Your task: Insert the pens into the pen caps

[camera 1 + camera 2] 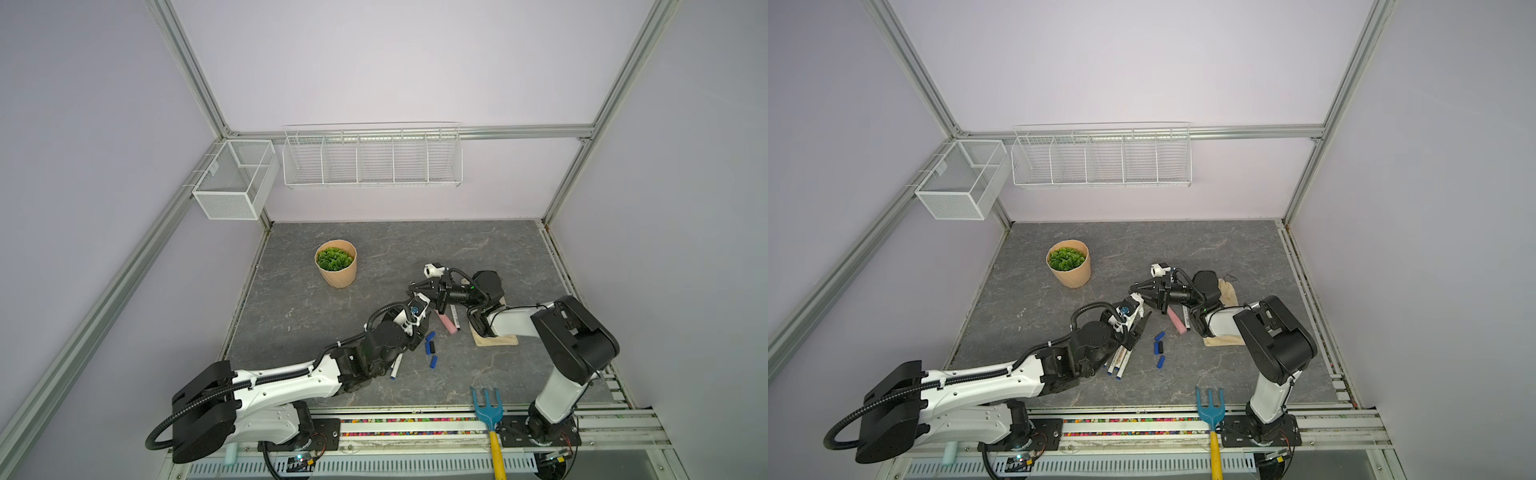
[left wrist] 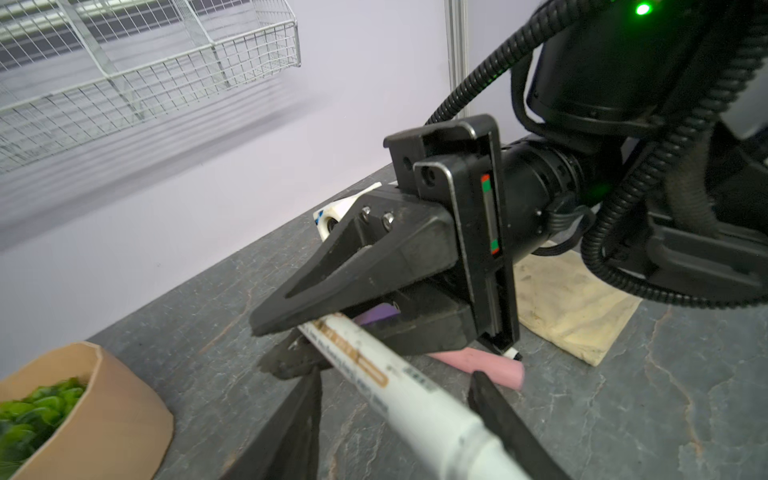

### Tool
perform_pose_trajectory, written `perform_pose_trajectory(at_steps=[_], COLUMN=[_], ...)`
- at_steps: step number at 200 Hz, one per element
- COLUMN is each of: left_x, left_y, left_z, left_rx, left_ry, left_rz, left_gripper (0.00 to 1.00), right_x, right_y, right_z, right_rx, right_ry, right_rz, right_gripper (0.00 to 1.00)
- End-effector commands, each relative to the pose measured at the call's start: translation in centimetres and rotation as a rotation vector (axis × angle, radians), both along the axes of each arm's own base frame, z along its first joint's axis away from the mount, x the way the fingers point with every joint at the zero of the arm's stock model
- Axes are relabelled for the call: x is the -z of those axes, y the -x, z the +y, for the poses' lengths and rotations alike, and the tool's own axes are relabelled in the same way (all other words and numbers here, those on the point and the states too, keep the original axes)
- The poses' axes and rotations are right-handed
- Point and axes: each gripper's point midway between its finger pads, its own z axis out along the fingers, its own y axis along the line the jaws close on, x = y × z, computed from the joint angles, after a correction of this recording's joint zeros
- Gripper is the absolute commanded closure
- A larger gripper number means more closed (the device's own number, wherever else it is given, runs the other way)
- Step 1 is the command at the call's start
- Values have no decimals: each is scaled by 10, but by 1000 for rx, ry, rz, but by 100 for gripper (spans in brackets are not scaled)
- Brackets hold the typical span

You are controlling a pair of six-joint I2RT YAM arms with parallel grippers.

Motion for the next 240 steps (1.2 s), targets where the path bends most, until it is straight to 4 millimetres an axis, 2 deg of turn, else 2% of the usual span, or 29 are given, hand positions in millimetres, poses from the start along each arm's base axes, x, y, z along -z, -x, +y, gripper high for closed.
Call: perform_pose_trajectory(at_steps=[1, 25, 102, 143, 194, 240], left_x=[-20, -22, -12, -22, -36, -56], left_y=[-8, -9, -4, -1, 14, 20], left_z=[18, 26, 18, 13, 0, -2], left_rx=[-82, -102, -23, -1, 117, 152], left_ry=[-85, -110, -276, -269, -226, -196], left_rz=[-107, -137, -192, -235, -297, -341], left_gripper=[44, 43, 43, 43, 44, 53], right_x=[-14, -18, -29, -33, -37, -38], right_y=[1, 4, 10, 12, 15, 16], right_z=[1, -1, -3, -4, -5, -5], right_rx=[-23, -23, -36, -41, -41, -43], right_ry=[-39, -44, -54, -55, -49, -44], right_rz=[124, 115, 96, 87, 76, 73], right_gripper=[93, 93, 93, 93, 93, 93])
